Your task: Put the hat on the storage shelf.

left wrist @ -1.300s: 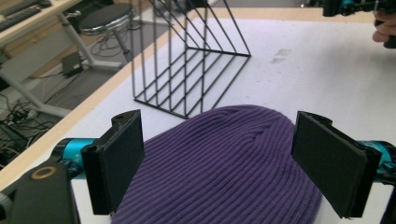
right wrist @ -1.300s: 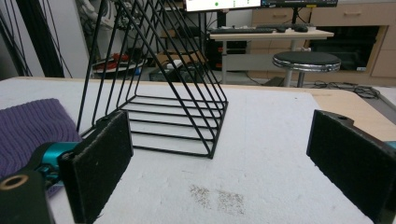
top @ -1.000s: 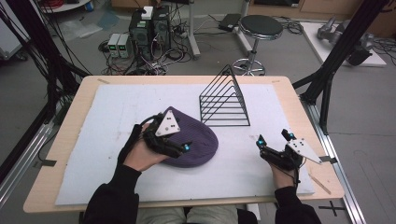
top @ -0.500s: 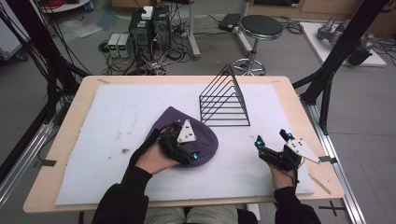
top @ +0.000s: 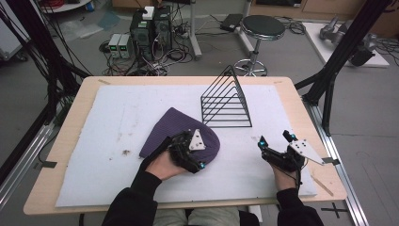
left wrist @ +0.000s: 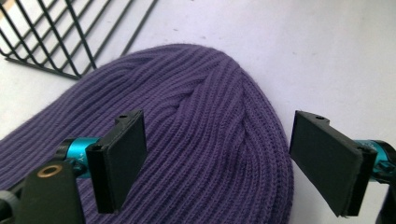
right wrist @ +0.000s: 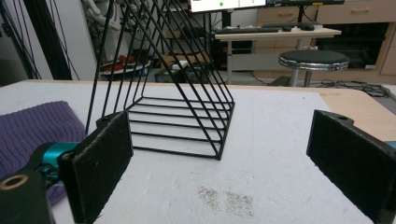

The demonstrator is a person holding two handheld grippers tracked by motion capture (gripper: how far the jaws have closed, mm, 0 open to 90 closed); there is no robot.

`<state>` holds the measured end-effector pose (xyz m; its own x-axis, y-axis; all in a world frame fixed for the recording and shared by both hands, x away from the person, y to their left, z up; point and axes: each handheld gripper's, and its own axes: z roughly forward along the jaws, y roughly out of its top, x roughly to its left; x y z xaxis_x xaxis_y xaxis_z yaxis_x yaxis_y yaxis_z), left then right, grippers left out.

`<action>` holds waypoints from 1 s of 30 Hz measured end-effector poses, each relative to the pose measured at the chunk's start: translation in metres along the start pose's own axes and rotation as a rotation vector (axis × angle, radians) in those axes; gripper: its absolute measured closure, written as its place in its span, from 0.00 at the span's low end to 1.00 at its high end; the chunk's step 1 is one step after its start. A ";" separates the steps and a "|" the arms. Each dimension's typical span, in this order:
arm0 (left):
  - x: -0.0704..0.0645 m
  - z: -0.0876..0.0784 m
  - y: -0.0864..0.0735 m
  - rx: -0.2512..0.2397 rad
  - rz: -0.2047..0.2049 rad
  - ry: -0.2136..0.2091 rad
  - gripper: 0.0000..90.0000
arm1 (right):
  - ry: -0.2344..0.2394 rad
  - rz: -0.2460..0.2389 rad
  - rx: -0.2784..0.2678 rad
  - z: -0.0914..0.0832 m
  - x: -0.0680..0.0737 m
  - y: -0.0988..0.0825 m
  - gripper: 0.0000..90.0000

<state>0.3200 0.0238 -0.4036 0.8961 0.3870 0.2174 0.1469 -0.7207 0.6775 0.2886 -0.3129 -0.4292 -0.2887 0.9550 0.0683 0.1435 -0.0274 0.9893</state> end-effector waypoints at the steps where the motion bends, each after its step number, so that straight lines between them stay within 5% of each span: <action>1: 0.000 0.000 0.000 0.004 -0.001 -0.003 0.21 | -0.001 0.001 0.000 0.000 0.000 0.000 0.07; 23: -0.004 0.024 -0.008 0.107 0.012 -0.036 0.21 | -0.009 0.015 0.001 0.000 -0.003 0.001 0.07; 30: 0.002 0.028 -0.011 0.109 -0.020 -0.054 0.21 | -0.008 0.015 0.002 0.001 -0.003 0.001 0.07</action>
<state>0.3317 0.0162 -0.4302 0.9132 0.3725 0.1650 0.2066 -0.7725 0.6005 0.2901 -0.3159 -0.4289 -0.2794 0.9567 0.0822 0.1493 -0.0413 0.9879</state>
